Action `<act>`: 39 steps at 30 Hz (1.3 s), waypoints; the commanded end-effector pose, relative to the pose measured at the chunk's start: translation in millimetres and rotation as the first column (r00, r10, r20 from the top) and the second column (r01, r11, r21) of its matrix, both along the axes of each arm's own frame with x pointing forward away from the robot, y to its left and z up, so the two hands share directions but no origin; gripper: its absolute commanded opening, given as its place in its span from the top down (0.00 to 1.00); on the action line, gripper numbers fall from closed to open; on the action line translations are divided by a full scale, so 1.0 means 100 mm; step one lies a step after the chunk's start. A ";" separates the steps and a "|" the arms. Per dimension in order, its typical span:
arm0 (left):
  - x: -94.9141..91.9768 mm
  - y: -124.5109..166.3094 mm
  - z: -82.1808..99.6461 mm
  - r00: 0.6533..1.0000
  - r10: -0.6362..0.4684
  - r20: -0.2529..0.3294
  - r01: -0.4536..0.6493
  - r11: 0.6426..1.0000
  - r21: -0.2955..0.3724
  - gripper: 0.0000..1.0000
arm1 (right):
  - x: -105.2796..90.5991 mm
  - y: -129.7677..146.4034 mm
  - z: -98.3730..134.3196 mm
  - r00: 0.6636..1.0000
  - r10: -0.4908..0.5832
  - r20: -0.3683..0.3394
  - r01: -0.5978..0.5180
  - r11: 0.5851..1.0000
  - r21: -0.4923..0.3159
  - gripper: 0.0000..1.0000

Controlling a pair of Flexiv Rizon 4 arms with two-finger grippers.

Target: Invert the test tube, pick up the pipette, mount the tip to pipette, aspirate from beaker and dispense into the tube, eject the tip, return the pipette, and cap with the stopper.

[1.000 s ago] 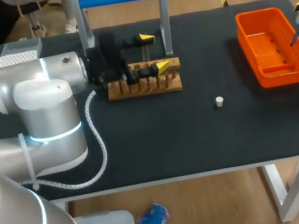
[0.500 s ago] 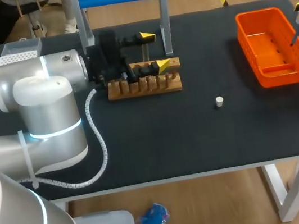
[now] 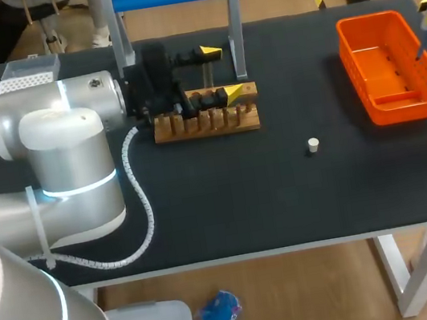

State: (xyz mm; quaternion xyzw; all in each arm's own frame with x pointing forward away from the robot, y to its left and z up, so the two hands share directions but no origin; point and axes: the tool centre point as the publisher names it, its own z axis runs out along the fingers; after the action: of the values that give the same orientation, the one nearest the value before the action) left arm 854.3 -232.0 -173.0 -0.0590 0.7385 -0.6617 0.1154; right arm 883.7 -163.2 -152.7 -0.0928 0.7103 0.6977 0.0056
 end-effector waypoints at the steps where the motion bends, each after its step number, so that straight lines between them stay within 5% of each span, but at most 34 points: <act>1: 0.00 -0.01 -0.01 1.000 0.004 0.003 -0.004 1.000 -0.003 0.00 | -0.24 0.28 0.12 0.998 -0.064 0.016 0.065 0.995 -0.074 1.00; 17: 0.00 -0.01 -0.01 1.000 0.004 0.003 -0.004 1.000 -0.003 0.00 | -0.47 1.00 -0.35 0.996 -0.090 0.023 0.092 0.980 -0.175 1.00; 30: 0.00 -0.01 -0.01 1.000 0.004 0.003 -0.004 1.000 -0.003 0.00 | -0.50 1.51 -0.38 0.999 -0.052 0.018 0.052 0.997 -0.050 1.00; 39: 0.00 -0.01 -0.01 1.000 0.004 0.003 -0.004 1.000 -0.003 0.00 | -0.50 1.51 -0.38 0.999 -0.052 0.018 0.052 0.997 -0.050 1.00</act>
State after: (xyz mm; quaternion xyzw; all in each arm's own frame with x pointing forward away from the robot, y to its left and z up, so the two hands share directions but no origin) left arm 854.4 -232.0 -173.6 -0.0589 0.7379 -0.6623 0.1157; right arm 832.8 -11.8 -191.2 -0.0789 0.7296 0.6787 0.0282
